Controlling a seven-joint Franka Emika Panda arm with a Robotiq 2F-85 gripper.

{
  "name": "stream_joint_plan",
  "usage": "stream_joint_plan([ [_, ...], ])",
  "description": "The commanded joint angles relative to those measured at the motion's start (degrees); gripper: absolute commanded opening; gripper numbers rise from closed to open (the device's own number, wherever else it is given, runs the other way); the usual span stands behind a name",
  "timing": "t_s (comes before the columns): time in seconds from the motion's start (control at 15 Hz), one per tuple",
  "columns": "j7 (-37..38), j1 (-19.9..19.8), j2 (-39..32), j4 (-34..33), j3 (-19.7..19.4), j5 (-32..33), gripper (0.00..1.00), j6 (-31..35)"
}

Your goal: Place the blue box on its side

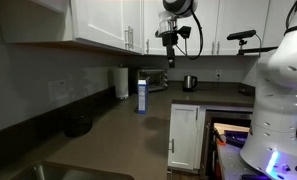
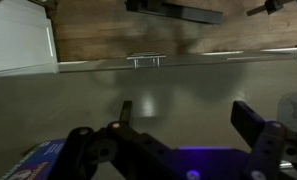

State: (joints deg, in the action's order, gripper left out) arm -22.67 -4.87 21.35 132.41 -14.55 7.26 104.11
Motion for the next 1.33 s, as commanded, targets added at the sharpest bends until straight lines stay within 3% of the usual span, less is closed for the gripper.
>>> stream_joint_plan([
  [0.0,-0.11,-0.48,-4.95,-3.95,0.13,-1.41,1.00,5.57],
  [0.8,0.71,-4.01,-14.64,-4.06,-0.63,-0.42,1.00,41.14],
  [1.27,3.83,-6.26,-20.26,-4.21,-0.40,1.18,1.00,52.37],
])
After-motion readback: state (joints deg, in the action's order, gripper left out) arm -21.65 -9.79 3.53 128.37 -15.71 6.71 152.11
